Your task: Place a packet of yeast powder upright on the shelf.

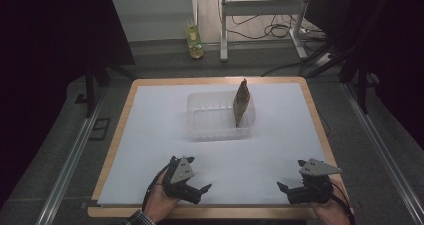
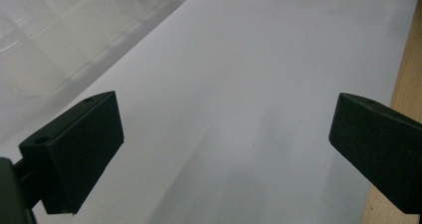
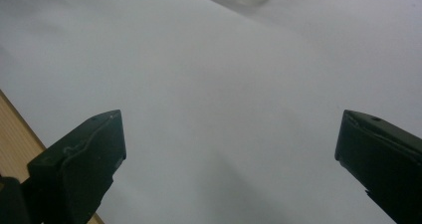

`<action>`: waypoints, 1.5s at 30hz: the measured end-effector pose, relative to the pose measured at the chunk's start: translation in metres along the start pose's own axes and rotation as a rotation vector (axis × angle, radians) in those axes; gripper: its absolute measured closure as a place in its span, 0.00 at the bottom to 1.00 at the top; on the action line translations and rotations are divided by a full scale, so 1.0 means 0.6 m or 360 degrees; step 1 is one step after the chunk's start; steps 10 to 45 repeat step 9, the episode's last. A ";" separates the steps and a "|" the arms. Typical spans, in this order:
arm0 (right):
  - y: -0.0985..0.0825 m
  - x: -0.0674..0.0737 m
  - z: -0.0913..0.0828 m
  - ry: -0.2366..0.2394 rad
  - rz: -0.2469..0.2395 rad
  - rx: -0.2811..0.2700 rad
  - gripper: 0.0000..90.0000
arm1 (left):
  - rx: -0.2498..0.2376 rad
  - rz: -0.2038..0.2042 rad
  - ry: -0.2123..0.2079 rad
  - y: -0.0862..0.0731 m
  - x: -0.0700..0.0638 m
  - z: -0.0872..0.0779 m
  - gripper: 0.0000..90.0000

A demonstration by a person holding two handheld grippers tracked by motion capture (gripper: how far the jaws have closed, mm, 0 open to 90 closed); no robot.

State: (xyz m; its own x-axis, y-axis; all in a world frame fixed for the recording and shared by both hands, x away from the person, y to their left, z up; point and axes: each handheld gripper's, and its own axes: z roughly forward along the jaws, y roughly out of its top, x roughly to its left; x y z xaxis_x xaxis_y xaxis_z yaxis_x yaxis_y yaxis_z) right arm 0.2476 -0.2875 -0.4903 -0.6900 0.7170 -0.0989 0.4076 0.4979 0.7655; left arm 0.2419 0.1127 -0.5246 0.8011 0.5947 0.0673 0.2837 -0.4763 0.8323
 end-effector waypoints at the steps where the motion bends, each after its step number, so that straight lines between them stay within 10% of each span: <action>1: -0.004 -0.001 0.001 -0.0008 0.0004 0.0017 0.00 | 0.0003 0.0004 0.0000 0.000 0.000 0.001 0.01; 45: -0.014 -0.006 0.004 -0.0027 0.0009 0.0061 0.00 | 0.0007 0.0018 0.0000 0.001 -0.002 0.003 0.01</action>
